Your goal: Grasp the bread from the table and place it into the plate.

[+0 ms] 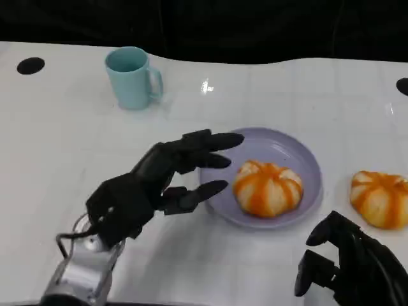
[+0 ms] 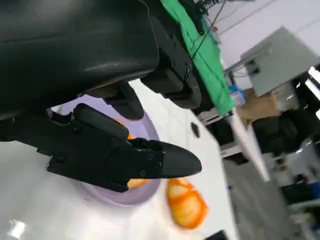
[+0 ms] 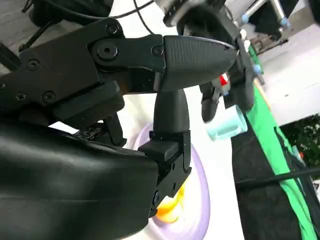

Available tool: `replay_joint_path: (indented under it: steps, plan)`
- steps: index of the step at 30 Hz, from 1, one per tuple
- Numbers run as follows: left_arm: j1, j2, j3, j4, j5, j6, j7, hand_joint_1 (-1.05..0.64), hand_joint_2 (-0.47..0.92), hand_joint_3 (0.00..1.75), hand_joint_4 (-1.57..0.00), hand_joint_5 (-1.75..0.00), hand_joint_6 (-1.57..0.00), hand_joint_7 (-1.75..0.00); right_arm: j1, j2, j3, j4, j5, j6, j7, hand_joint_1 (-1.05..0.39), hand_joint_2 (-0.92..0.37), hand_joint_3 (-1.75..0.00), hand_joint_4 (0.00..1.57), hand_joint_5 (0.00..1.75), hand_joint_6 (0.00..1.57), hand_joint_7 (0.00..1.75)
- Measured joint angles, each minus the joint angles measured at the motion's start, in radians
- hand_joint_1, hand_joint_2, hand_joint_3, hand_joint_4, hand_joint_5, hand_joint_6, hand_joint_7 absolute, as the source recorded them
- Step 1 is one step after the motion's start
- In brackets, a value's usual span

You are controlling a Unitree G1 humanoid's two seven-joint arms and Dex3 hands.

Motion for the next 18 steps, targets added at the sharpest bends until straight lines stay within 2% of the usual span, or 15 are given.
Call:
replay_joint_path:
  steps: [2,4,5,6,8,12,18]
  plan:
    - [0.028,-0.015,0.030,-0.002,-0.058,0.010,-0.033,-0.57,0.92,0.33,-0.58,-0.97,-0.78,-0.31,0.002,0.000,0.002,-0.003,-0.003,0.000,-0.007,-0.52,-0.92,-0.50,0.68,1.75,0.40,1.72]
    - [0.051,-0.020,0.056,-0.015,-0.099,0.023,-0.064,-0.56,0.92,0.36,-0.59,-1.10,-0.78,-0.34,0.003,0.000,0.003,-0.008,-0.004,0.000,-0.009,-0.52,-0.92,-0.49,0.68,1.75,0.40,1.73]
    - [0.062,-0.022,0.068,-0.020,-0.121,0.028,-0.079,-0.57,0.92,0.36,-0.64,-1.16,-0.83,-0.38,0.003,0.000,0.003,-0.010,-0.004,0.000,-0.009,-0.53,-0.91,-0.48,0.69,1.75,0.41,1.72]
    - [0.071,-0.025,0.080,-0.030,-0.144,0.046,-0.097,-0.59,0.92,0.36,-0.67,-1.24,-0.85,-0.46,0.003,0.000,0.003,-0.011,-0.004,0.000,-0.009,-0.54,-0.91,-0.47,0.69,1.75,0.41,1.72]
    - [0.095,-0.037,0.106,-0.059,-0.209,0.094,-0.135,-0.60,0.92,0.36,-0.68,-1.33,-0.80,-0.70,0.005,0.000,0.004,-0.011,-0.005,0.000,-0.010,-0.54,-0.91,-0.46,0.69,1.75,0.42,1.72]
    - [0.143,-0.055,0.141,-0.122,-0.299,0.190,-0.187,-0.62,0.92,0.34,-0.66,-1.43,-0.70,-1.03,0.005,0.000,0.004,-0.011,-0.006,0.000,-0.010,-0.55,-0.91,-0.45,0.71,1.75,0.44,1.72]
    - [0.189,-0.068,0.179,-0.188,-0.364,0.269,-0.235,-0.64,0.92,0.31,-0.69,-1.52,-0.69,-1.08,0.005,0.000,0.004,-0.012,-0.006,-0.001,-0.010,-0.54,-0.92,-0.44,0.71,1.75,0.44,1.72]
